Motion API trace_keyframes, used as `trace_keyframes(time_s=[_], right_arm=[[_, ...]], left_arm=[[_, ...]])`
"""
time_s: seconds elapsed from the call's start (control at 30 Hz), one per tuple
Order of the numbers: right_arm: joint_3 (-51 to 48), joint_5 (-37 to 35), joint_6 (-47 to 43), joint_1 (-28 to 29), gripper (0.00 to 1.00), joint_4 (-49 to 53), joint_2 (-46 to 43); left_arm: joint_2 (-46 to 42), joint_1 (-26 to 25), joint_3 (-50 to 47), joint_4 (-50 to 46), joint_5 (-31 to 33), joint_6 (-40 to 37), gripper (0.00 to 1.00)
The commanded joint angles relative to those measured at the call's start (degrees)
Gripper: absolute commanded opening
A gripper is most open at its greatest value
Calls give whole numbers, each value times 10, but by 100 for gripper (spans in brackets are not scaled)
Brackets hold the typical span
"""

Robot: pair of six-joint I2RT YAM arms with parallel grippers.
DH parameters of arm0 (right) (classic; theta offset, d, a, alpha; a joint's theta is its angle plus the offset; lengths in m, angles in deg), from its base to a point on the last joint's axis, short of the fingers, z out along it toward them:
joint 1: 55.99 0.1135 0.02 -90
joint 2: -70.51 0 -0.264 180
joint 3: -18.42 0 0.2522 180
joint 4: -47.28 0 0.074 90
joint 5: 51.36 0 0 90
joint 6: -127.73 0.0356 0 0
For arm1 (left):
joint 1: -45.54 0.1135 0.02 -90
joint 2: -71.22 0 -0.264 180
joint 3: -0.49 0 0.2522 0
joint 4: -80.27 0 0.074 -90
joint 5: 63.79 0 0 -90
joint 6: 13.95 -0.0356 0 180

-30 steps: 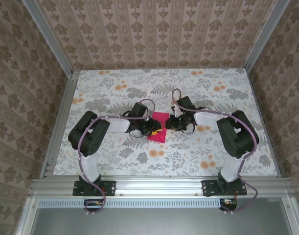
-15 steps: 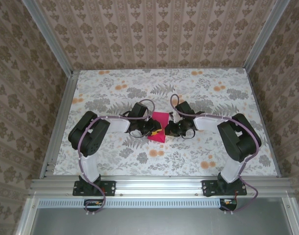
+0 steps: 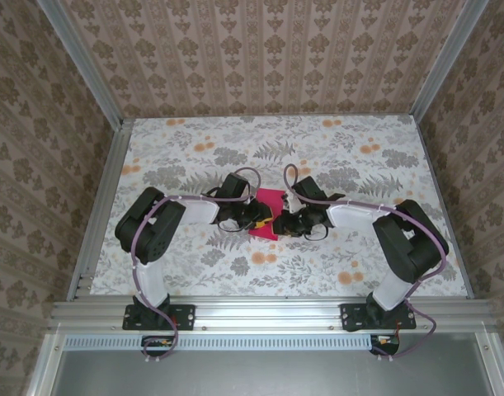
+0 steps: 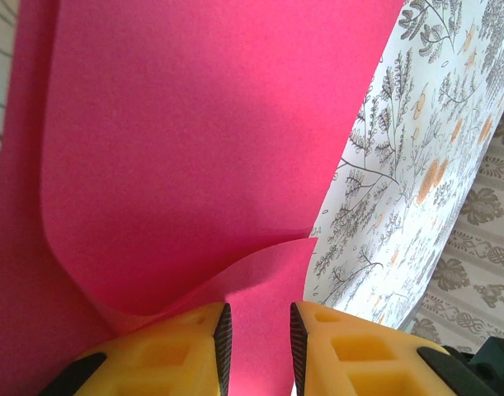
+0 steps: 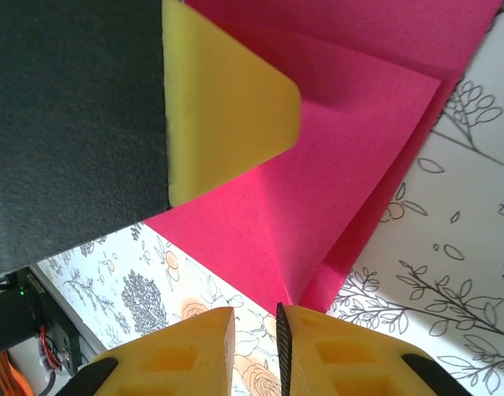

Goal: Fold a paper plane with a square sheet of paper (pick it up from the middle)
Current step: Fold the triangle a second time at the center of the table.

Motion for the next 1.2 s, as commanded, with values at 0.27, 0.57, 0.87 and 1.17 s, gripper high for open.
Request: trace_keyframes(time_s=[0.27, 0.57, 0.87, 1.17], right_arm=[[1, -32, -3, 4, 27, 21, 20], [4, -15, 5, 6, 24, 9, 41], [3, -21, 8, 6, 15, 14, 51], [6, -34, 6, 6, 12, 44, 62]], left_arm=[[7, -3, -12, 0, 9, 7, 28], [8, -3, -11, 0, 8, 8, 28], [6, -3, -12, 0, 10, 9, 29], [7, -3, -15, 0, 14, 12, 28]])
